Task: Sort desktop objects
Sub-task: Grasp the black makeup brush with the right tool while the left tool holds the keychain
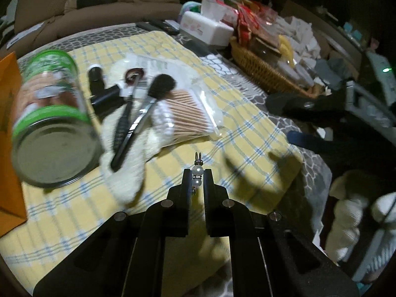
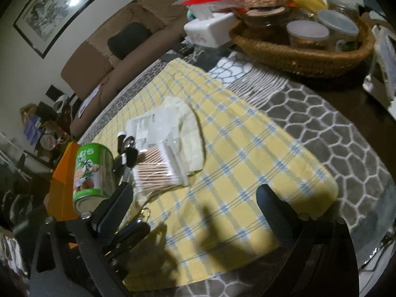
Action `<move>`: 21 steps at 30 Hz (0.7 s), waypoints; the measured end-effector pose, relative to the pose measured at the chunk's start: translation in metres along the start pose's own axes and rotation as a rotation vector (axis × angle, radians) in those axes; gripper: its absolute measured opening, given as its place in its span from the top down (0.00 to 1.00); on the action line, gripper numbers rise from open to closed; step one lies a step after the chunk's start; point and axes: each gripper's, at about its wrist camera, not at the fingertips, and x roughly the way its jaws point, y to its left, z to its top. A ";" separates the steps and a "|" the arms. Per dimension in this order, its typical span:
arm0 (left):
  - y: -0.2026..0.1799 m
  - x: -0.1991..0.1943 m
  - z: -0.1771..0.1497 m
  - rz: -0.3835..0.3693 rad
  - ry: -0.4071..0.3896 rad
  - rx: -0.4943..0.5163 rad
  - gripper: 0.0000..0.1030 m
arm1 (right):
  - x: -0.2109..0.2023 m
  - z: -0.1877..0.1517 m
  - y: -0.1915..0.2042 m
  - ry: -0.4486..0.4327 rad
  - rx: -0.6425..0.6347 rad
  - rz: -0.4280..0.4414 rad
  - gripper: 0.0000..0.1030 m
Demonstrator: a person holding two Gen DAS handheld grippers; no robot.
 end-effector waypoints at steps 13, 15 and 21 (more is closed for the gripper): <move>0.052 -0.063 -0.020 0.017 -0.041 -0.047 0.92 | 0.049 -0.008 0.054 0.105 -0.064 0.093 0.35; 0.061 -0.072 -0.025 0.020 -0.045 -0.048 0.92 | 0.058 -0.011 0.059 0.138 -0.020 0.187 0.44; 0.082 -0.094 -0.039 0.024 -0.057 -0.061 0.92 | 0.077 -0.011 0.076 0.164 0.039 0.250 0.50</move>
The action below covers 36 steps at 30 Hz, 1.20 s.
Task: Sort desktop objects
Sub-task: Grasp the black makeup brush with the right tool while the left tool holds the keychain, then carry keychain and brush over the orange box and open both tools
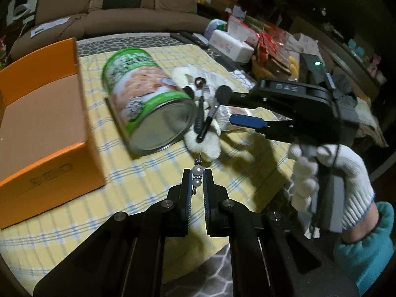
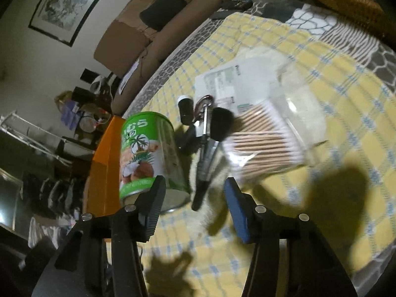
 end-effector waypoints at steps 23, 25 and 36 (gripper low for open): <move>0.051 -0.026 -0.002 -0.057 -0.043 -0.112 0.92 | 0.005 0.009 0.007 -0.080 0.064 0.010 0.91; 0.054 -0.035 0.003 -0.060 -0.066 -0.121 0.92 | 0.000 0.009 0.015 -0.096 0.048 0.022 0.91; 0.110 -0.090 0.024 0.007 -0.187 -0.190 0.92 | -0.013 -0.014 0.118 -0.120 -0.217 0.171 0.91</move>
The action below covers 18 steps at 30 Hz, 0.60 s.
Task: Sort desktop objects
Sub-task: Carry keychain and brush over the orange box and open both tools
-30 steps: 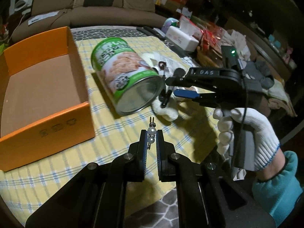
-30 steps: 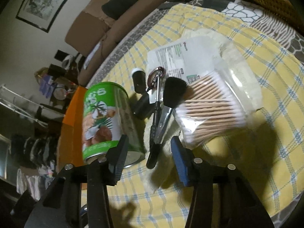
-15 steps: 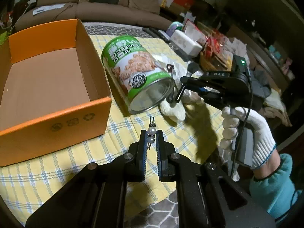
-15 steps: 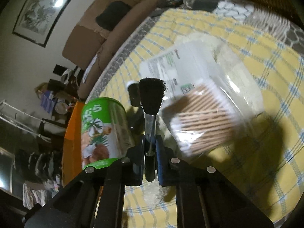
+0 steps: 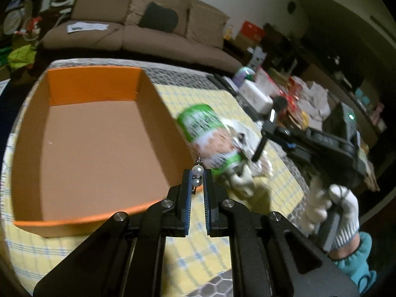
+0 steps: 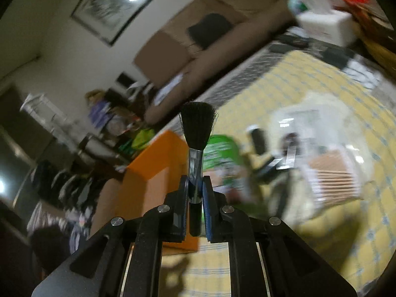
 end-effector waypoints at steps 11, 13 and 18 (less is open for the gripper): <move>0.062 0.006 0.013 0.090 0.024 -0.093 0.92 | 0.081 -0.025 0.076 0.163 -0.085 0.097 0.91; 0.070 0.010 0.011 0.102 0.048 -0.105 0.92 | 0.094 -0.028 0.087 0.193 -0.134 0.068 0.91; 0.083 0.019 0.016 0.123 0.072 -0.130 0.92 | 0.125 -0.040 0.104 0.262 -0.263 -0.028 0.91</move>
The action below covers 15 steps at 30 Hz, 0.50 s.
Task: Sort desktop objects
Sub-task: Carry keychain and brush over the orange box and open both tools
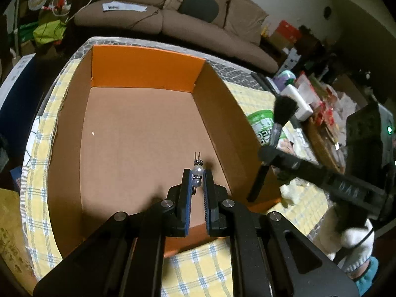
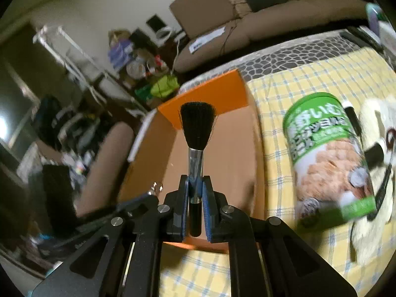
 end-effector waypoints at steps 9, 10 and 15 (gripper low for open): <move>0.012 0.015 -0.003 0.008 0.028 -0.039 0.92 | 0.062 -0.020 0.018 0.163 -0.177 -0.215 0.91; 0.011 0.018 -0.004 0.008 0.033 -0.037 0.92 | 0.063 -0.022 0.019 0.167 -0.194 -0.231 0.91; -0.001 0.028 -0.008 0.024 0.048 -0.005 0.92 | 0.065 -0.025 0.018 0.184 -0.236 -0.281 0.92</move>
